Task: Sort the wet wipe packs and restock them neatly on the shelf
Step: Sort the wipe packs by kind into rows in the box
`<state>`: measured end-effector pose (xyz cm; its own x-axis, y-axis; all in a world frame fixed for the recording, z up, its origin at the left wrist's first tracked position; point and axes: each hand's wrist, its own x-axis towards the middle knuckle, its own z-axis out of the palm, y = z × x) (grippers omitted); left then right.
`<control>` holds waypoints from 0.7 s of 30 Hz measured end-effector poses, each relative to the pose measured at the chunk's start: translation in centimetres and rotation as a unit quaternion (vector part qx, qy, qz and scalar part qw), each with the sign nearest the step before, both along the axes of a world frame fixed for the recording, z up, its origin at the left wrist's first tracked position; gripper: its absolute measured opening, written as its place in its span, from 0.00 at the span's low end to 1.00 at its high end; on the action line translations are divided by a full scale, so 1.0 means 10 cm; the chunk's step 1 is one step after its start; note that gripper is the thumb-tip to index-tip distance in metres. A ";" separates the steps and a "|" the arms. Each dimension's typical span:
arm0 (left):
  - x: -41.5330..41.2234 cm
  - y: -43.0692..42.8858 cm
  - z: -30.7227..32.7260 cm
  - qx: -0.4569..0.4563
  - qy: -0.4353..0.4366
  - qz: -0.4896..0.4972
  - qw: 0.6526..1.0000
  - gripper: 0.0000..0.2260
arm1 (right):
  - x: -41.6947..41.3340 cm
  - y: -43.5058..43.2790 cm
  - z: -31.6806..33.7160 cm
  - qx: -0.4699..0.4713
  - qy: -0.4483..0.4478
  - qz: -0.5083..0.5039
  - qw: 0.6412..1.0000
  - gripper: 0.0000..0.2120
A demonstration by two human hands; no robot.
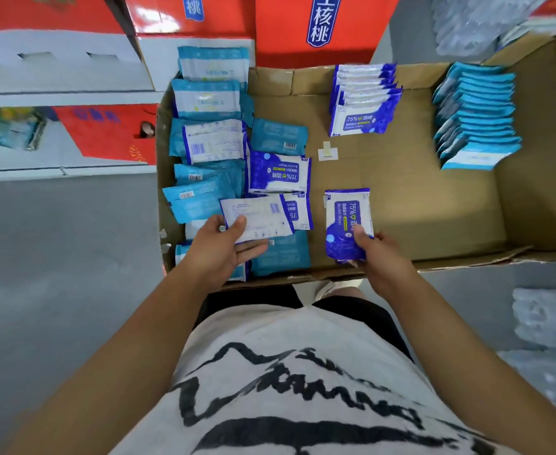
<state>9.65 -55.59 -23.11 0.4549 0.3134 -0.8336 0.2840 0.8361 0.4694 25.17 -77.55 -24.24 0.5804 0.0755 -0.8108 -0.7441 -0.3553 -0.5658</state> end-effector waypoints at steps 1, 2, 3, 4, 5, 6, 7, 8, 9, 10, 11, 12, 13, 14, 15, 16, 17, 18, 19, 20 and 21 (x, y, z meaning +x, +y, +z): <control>-0.01 -0.01 0.01 -0.001 -0.012 0.003 1.000 0.13 | -0.02 0.03 0.01 0.006 0.002 0.002 1.000 0.09; -0.01 -0.01 0.05 -0.002 -0.017 -0.003 1.000 0.13 | -0.04 0.06 0.04 0.015 0.006 0.004 1.000 0.10; -0.01 -0.01 0.08 -0.003 -0.015 -0.013 1.000 0.12 | -0.05 0.09 0.06 0.025 0.014 0.004 1.000 0.11; -0.01 -0.01 0.12 -0.005 -0.005 -0.022 1.000 0.11 | -0.05 0.11 0.10 0.034 0.024 0.003 0.999 0.10; 0.00 0.00 0.16 -0.008 0.001 -0.026 1.000 0.09 | -0.05 0.13 0.14 0.042 0.030 0.001 0.999 0.10; 0.00 0.00 0.19 -0.011 0.003 -0.023 1.000 0.08 | -0.04 0.15 0.17 0.046 0.030 0.006 0.998 0.11; 0.00 0.01 0.21 -0.017 -0.006 -0.013 1.000 0.08 | -0.03 0.17 0.21 0.050 0.025 0.011 0.998 0.13; 0.00 0.01 0.24 -0.024 -0.024 0.003 0.999 0.08 | -0.02 0.19 0.25 0.053 0.018 0.018 0.998 0.12; -0.01 0.01 0.25 -0.028 -0.044 0.017 0.999 0.09 | -0.02 0.21 0.28 0.059 0.015 0.022 0.998 0.11; -0.01 0.00 0.26 -0.024 -0.056 0.028 0.998 0.09 | -0.01 0.22 0.32 0.068 0.015 0.026 0.997 0.10; -0.02 0.00 0.27 -0.018 -0.063 0.034 0.997 0.09 | -0.01 0.24 0.36 0.081 0.017 0.024 0.996 0.08; -0.02 0.01 0.28 -0.014 -0.069 0.042 0.997 0.08 | -0.01 0.25 0.41 0.099 0.021 0.018 0.995 0.08; -0.02 0.02 0.27 -0.015 -0.076 0.051 0.996 0.08 | -0.01 0.27 0.45 0.120 0.025 0.012 0.992 0.08; -0.02 0.02 0.28 -0.020 -0.078 0.060 0.995 0.10 | -0.01 0.28 0.48 0.137 0.029 0.010 0.990 0.09; -0.02 0.03 0.28 -0.020 -0.071 0.061 0.995 0.13 | -0.01 0.29 0.51 0.151 0.031 0.009 0.988 0.10; -0.03 0.03 0.27 -0.001 -0.052 0.048 0.997 0.16 | -0.01 0.30 0.53 0.162 0.032 0.008 0.986 0.10; -0.03 0.01 0.25 0.045 -0.025 0.022 0.998 0.16 | -0.01 0.31 0.56 0.170 0.034 0.008 0.985 0.10; -0.04 -0.02 0.24 0.108 0.002 -0.007 0.994 0.13 | -0.02 0.31 0.58 0.176 0.034 0.010 0.984 0.10; -0.05 -0.04 0.21 0.169 0.024 -0.033 0.985 0.09 | -0.03 0.31 0.59 0.181 0.035 0.012 0.983 0.10; -0.06 -0.07 0.20 0.206 0.032 -0.048 0.977 0.05 | -0.04 0.31 0.60 0.186 0.037 0.014 0.982 0.11; -0.07 -0.09 0.19 0.226 0.029 -0.055 0.972 0.07 | -0.05 0.31 0.61 0.189 0.039 0.015 0.981 0.12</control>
<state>8.94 -56.45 -21.22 0.4628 0.6060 -0.6469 0.3962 0.5114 0.7625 24.62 -74.47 -18.12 0.5100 0.3957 -0.7638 -0.7830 -0.1541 -0.6027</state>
